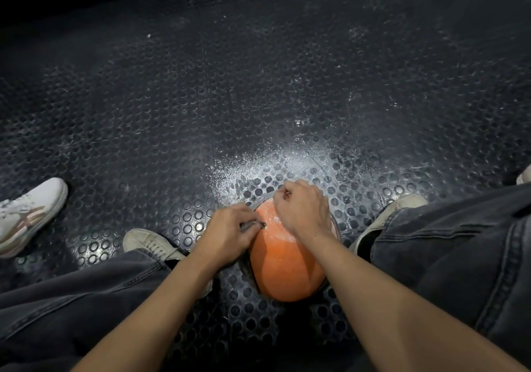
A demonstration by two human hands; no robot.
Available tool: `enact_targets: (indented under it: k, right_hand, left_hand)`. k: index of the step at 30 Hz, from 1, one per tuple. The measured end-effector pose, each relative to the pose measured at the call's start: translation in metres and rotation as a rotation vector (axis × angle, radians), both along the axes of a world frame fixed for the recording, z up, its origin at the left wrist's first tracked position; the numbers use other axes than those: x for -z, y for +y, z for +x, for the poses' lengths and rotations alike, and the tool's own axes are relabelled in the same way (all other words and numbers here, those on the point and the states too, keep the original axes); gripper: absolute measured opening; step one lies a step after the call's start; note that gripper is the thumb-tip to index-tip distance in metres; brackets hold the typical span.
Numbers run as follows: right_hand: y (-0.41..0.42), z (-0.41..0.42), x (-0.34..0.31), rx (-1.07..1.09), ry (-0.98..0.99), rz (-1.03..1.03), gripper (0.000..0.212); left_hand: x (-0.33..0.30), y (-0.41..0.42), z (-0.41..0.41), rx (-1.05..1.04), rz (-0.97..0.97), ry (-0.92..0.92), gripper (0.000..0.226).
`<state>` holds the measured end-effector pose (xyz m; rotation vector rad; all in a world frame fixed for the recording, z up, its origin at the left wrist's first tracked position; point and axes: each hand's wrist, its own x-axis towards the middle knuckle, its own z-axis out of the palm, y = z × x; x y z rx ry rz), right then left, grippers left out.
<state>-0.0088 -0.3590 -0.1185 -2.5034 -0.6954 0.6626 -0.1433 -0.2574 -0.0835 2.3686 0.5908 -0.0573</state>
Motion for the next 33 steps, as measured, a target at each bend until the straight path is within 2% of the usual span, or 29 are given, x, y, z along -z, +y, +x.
enact_targets:
  k: [6,12,17,22,28,33]
  right_hand:
    - [0.0,-0.004,-0.002,0.013,-0.029,0.009,0.022]
    - [0.001,0.002,0.001,-0.034,0.006,0.024,0.022]
    - [0.0,-0.004,0.002,-0.013,-0.026,0.012,0.021]
    - [0.001,0.002,0.003,-0.007,0.01,0.029,0.023]
    - [-0.001,-0.004,-0.001,-0.014,-0.031,-0.001,0.024]
    - [0.0,0.0,0.0,-0.007,-0.026,0.008,0.027]
  left_hand:
    - [0.01,0.009,0.028,-0.131,0.031,-0.004,0.015]
    - [-0.002,0.001,0.003,-0.05,-0.01,0.007,0.014]
    - [0.015,0.012,0.031,-0.183,0.003,0.007,0.014]
    - [0.003,0.003,-0.011,-0.056,-0.07,-0.027,0.015]
    - [0.015,0.003,0.035,-0.191,0.04,-0.017,0.014]
    - [0.002,-0.013,-0.014,-0.137,-0.024,-0.07,0.013]
